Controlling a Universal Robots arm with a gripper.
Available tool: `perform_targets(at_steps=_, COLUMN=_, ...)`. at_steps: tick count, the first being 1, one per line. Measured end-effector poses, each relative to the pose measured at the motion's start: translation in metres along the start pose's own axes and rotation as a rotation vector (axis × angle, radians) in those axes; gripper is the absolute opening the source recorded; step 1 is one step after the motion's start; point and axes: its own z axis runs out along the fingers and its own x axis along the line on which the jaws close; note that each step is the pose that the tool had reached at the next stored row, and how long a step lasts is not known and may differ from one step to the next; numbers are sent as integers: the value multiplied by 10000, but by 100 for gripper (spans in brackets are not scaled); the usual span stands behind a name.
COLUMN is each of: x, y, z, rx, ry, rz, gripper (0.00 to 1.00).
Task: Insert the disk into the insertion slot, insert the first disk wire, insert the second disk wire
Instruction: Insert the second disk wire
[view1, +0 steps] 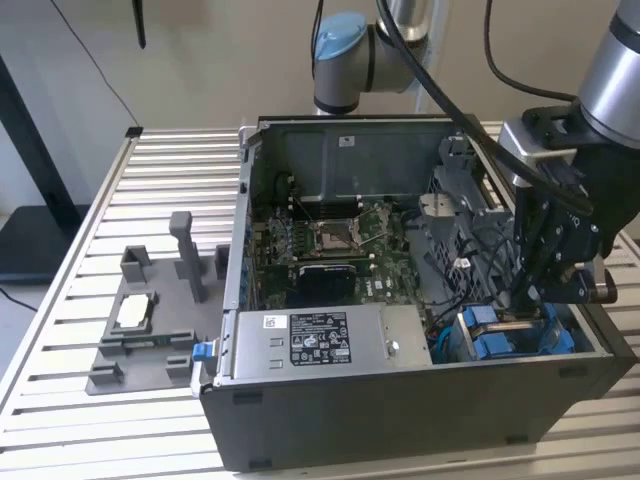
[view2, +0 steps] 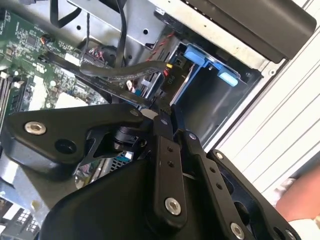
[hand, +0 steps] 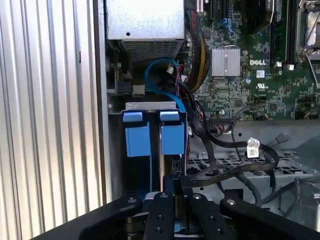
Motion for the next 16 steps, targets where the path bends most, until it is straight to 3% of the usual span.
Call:
perform_targets(at_steps=2, x=0, y=-8, z=14, rx=-3, ry=-98, rz=30, gripper=16)
perform_targets(at_steps=4, x=0, y=-16, z=25, rx=-6, ry=-159, rz=34, gripper=16)
perform_targets(at_steps=16, x=2, y=-35, z=72, rx=-6, ry=-166, rz=34, gripper=16)
